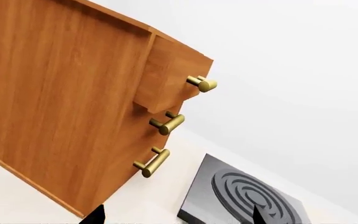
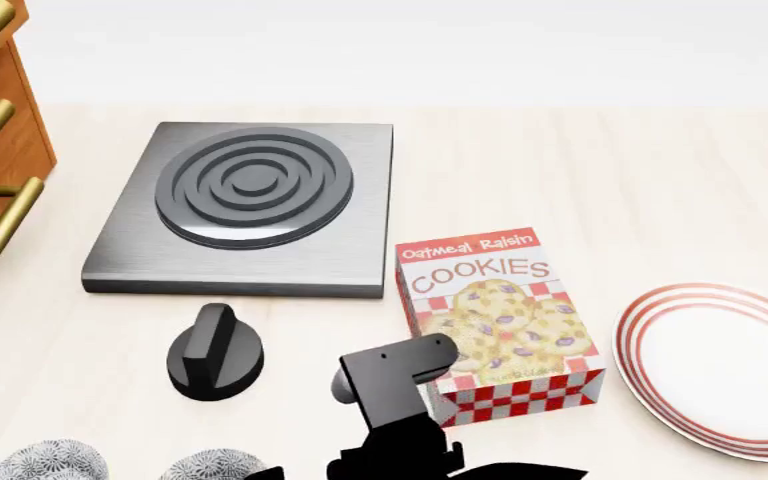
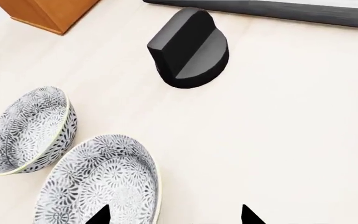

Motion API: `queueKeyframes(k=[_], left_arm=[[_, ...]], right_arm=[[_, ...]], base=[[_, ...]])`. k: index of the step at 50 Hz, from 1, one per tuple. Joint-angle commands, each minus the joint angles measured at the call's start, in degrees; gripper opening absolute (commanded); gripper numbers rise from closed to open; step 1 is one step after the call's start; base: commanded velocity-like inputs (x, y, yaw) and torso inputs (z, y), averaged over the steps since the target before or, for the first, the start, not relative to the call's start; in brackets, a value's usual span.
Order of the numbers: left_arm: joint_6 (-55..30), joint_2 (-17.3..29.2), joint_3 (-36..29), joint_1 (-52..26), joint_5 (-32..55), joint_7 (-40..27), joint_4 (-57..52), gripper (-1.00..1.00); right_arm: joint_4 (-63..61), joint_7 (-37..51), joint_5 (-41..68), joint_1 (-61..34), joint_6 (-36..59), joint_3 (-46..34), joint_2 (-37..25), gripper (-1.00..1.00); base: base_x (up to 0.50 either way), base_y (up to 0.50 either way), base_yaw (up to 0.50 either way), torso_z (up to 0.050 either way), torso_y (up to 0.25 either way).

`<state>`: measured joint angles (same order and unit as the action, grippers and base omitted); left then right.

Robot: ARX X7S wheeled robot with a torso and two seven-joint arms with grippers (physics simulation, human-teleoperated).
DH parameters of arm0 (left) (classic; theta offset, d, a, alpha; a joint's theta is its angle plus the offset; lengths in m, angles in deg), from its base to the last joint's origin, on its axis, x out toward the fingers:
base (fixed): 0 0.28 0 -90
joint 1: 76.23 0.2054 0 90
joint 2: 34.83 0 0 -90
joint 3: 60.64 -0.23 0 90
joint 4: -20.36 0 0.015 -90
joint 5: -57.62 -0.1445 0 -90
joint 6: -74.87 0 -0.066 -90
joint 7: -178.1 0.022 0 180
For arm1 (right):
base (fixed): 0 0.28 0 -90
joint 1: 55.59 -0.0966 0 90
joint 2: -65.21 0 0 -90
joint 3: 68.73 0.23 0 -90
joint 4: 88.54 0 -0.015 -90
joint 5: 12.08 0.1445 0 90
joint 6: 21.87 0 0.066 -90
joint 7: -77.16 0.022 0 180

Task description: Pick the akita bowl from table center and place it on the plate.

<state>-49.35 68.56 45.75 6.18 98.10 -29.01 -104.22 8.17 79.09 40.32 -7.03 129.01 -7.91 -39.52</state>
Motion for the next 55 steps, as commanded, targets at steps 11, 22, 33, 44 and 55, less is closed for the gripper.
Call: queueKeyframes(k=[11,22,33,44,55], left_arm=[[3.02,-0.75,0.94,0.58,-0.34,1.39,1.21,1.00],[2.96,-0.39,1.00,0.45,0.26,0.95,1.14,1.00],[2.74,-0.05,0.99,0.12,0.92,0.36,1.02,1.00],[2.81,0.16,1.01,0.19,1.40,-0.07,0.84,1.00],[2.99,0.49,1.25,-0.18,1.75,-0.50,1.26,1.00]], right_arm=[[3.07,-4.61,0.32,-1.62,-1.90,-0.79,2.04,1.00],[6.21,-7.15,-0.99,-2.84,-3.17,-2.97,2.89,1.00],[8.71,-8.62,-1.73,-4.29,-3.82,-4.39,3.76,1.00],[8.81,-8.93,-1.71,-3.92,-4.08,-5.15,3.68,1.00],[10.94,-10.34,-2.51,-4.04,-5.17,-6.64,4.35,1.00]], base=[[0.00,0.00,0.00,0.000,0.000],[0.00,0.00,0.00,0.000,0.000],[0.00,0.00,0.00,0.000,0.000],[0.00,0.00,0.00,0.000,0.000],[0.00,0.00,0.00,0.000,0.000]])
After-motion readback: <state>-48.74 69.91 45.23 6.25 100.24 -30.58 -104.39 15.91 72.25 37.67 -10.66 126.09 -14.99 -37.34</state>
